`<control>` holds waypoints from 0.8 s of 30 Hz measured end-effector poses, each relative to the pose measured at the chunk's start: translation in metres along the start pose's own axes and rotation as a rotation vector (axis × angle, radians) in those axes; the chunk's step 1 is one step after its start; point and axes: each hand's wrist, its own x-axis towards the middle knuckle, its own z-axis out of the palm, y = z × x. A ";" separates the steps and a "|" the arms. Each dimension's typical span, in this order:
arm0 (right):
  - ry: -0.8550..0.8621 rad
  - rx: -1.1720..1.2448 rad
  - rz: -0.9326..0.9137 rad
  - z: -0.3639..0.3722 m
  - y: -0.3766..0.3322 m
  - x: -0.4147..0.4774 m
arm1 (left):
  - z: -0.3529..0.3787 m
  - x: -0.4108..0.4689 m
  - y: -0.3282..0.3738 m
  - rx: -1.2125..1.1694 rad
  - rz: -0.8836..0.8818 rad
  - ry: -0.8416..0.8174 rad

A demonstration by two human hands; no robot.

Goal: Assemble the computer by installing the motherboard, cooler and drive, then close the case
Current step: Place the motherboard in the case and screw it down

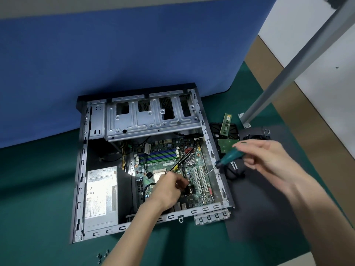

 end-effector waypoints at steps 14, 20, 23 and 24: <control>0.181 -0.072 0.412 -0.056 0.107 0.009 | 0.015 -0.008 0.013 0.521 0.046 0.066; 0.104 -0.808 0.393 -0.035 0.146 0.008 | 0.014 -0.010 0.012 0.546 0.045 0.079; 0.094 -0.997 0.356 -0.028 0.155 0.010 | 0.014 -0.010 0.012 0.543 0.045 0.077; 0.093 -1.052 0.335 -0.026 0.158 0.010 | 0.014 -0.010 0.012 0.543 0.047 0.076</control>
